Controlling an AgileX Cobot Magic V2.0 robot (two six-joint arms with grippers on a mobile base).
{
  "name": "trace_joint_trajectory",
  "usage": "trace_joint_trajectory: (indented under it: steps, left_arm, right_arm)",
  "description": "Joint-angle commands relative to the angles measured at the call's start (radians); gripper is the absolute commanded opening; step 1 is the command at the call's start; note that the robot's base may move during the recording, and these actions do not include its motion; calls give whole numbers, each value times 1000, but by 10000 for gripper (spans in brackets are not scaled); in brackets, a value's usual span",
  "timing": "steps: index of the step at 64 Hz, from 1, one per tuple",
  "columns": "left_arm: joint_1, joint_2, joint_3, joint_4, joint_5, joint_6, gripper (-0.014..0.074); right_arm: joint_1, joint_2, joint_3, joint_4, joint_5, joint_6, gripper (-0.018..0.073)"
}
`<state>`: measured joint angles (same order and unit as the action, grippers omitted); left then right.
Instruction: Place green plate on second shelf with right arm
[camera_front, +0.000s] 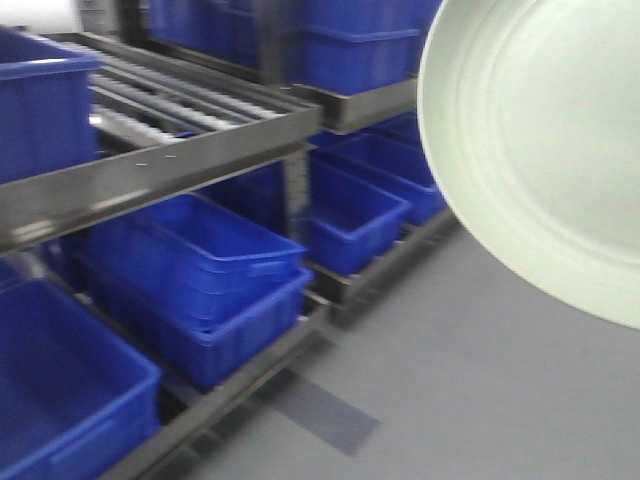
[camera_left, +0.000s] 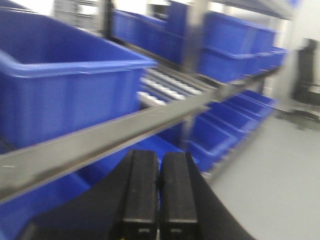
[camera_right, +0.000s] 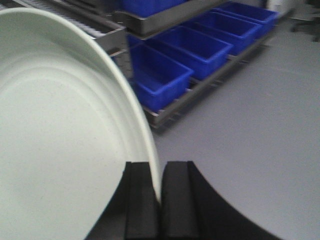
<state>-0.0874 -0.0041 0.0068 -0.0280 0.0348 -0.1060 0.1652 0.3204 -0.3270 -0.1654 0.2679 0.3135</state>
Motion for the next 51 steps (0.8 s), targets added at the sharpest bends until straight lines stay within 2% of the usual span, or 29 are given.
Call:
trace_joint_trajectory:
  steps: [1,51]
  left_arm:
    - [-7,-16,41,-8,-91,-3,130]
    - [-7,-16,41,-8,-91,-3,130]
  right_arm:
    - [-4,6,-33,-4,-103,0,53]
    - [-4,6,-33,-4,-103,0,53]
